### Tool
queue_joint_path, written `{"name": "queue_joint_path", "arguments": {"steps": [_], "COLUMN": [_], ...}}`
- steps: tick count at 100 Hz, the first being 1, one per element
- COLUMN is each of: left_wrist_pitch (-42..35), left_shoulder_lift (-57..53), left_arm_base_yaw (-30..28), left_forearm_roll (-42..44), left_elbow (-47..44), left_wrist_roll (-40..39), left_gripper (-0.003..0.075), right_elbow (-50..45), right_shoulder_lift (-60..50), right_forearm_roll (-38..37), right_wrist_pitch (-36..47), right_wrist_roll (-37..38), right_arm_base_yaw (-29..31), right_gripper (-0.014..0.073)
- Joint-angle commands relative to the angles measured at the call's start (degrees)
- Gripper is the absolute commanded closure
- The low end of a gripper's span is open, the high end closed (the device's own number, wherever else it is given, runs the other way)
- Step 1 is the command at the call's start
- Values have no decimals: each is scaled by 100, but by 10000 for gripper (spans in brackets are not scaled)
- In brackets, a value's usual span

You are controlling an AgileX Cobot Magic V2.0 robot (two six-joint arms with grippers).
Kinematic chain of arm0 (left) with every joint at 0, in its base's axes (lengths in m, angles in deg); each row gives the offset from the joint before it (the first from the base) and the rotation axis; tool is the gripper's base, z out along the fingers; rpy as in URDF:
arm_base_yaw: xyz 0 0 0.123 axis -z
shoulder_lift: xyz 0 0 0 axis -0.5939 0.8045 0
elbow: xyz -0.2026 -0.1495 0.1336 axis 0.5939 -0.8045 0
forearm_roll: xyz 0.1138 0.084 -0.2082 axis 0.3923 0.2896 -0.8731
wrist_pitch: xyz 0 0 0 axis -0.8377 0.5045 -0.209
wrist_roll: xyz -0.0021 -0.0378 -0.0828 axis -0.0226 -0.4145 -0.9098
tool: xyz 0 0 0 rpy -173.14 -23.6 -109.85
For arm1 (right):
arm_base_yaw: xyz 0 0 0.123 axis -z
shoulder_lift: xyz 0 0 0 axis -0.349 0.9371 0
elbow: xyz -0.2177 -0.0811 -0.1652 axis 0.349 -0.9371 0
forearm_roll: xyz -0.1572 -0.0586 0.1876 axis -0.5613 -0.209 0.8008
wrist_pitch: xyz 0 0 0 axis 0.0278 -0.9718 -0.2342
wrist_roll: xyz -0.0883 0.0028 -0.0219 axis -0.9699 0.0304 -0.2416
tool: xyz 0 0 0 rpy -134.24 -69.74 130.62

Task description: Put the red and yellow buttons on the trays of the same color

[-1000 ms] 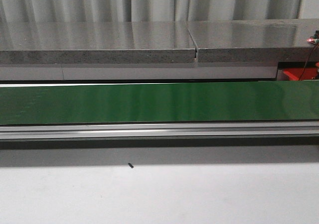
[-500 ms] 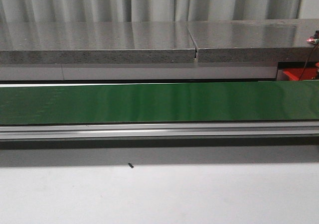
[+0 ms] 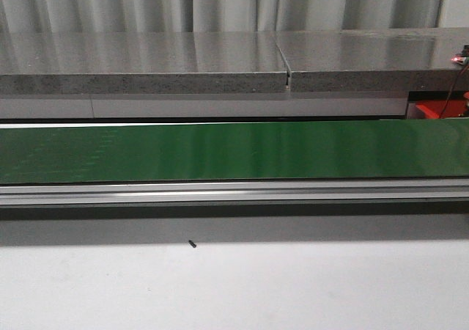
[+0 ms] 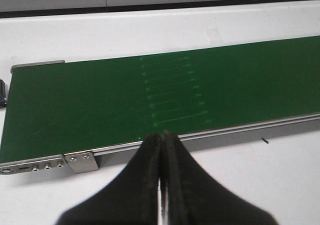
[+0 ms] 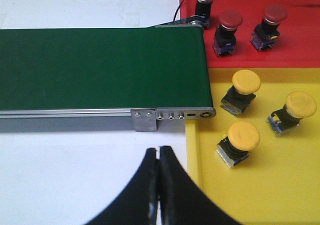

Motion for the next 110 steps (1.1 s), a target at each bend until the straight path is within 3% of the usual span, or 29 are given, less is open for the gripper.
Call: {"name": "queue_joint_path", "arguments": {"steps": [1, 28, 63, 76, 93, 98, 110], "left_wrist_pitch": [-584, -1034, -1920, -2063, -2060, -2004, -1714], "left_shoulder_lift": [3, 489, 1880, 2414, 3053, 3243, 3729], "left_arm_base_yaw": [43, -363, -1945, -2290, -2543, -2585, -2719], "left_forearm_roll": [-140, -49, -403, -403, -391, -365, -352], "left_elbow": [149, 150, 205, 423, 995, 1203, 1781], "left_wrist_roll": [0, 0, 0, 0, 0, 0, 0], "left_gripper": [741, 741, 727, 576, 202, 128, 79], "right_elbow": [125, 125, 125, 125, 125, 125, 125], "right_shoulder_lift": [19, 19, 19, 19, 19, 19, 19], "right_forearm_roll": [-32, -32, -32, -32, -32, -32, -32], "right_wrist_pitch": [335, 335, 335, 335, 335, 335, 335], "right_wrist_roll": [-9, -9, -9, -9, -9, -9, -9], "right_arm_base_yaw": [11, 11, 11, 11, 11, 11, 11], "right_gripper": [661, 661, 661, 661, 661, 661, 661]}}
